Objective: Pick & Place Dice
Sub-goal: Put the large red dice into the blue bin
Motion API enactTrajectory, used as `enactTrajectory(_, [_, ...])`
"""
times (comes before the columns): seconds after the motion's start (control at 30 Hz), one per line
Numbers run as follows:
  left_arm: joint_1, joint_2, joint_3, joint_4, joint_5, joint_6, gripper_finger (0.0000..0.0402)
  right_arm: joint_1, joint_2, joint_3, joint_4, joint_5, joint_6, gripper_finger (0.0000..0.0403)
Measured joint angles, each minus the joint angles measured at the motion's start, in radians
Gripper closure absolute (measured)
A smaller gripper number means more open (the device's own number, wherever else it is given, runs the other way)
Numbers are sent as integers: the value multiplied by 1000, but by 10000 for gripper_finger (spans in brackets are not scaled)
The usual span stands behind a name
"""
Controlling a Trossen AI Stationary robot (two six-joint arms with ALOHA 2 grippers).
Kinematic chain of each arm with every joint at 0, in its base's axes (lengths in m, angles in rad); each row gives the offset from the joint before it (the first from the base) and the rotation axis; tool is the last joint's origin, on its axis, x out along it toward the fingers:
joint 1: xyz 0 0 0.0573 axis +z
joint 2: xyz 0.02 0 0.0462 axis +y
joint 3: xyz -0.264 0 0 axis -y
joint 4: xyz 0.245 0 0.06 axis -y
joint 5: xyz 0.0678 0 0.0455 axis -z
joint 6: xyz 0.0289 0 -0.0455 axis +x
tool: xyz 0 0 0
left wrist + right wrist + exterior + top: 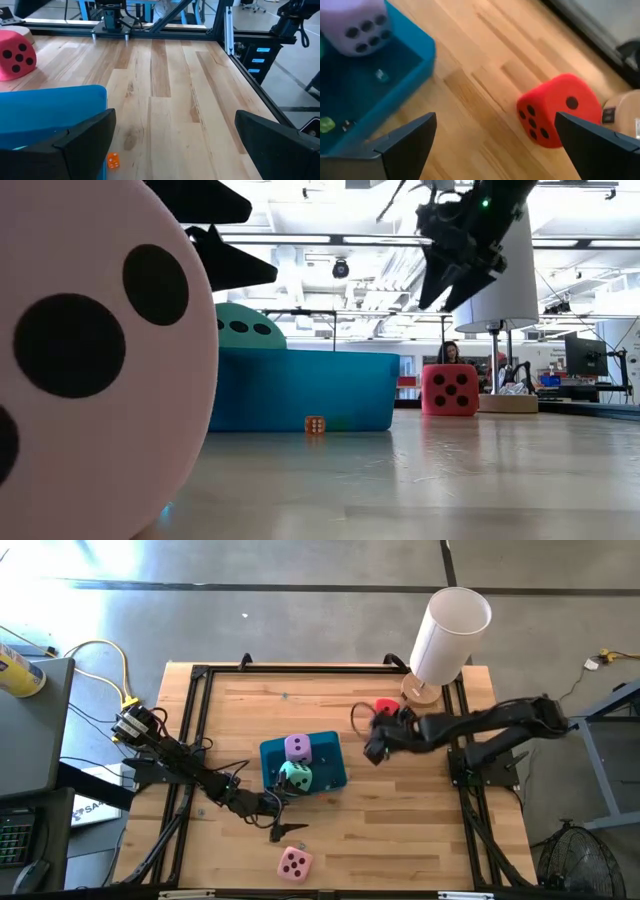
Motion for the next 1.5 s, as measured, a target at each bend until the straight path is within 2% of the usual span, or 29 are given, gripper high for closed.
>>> enactTrajectory(0.3, [0, 0, 0, -15, 0, -31, 2, -264, 0, 1, -30, -229, -153, 5])
enactTrajectory(0.6, [0, 0, 0, -45, 0, -95, 2, -423, 3, 0, -31, -256, -255, 5])
enactTrajectory(0.83, [-1, 0, 0, -52, 0, -108, 2, -443, 3, 0, -23, -230, -205, 3])
enactTrajectory(1.07, [-4, 0, 0, -63, 0, -150, 2, -443, 14, 0, -17, -280, -231, 3])
enactTrajectory(1.23, [-4, 0, 0, -64, 0, -155, 2, -450, 15, 0, 12, -220, -241, 3])
enactTrajectory(1.5, [-4, 0, 0, -64, 0, -155, 2, -449, 15, 0, 18, -230, -490, 3])
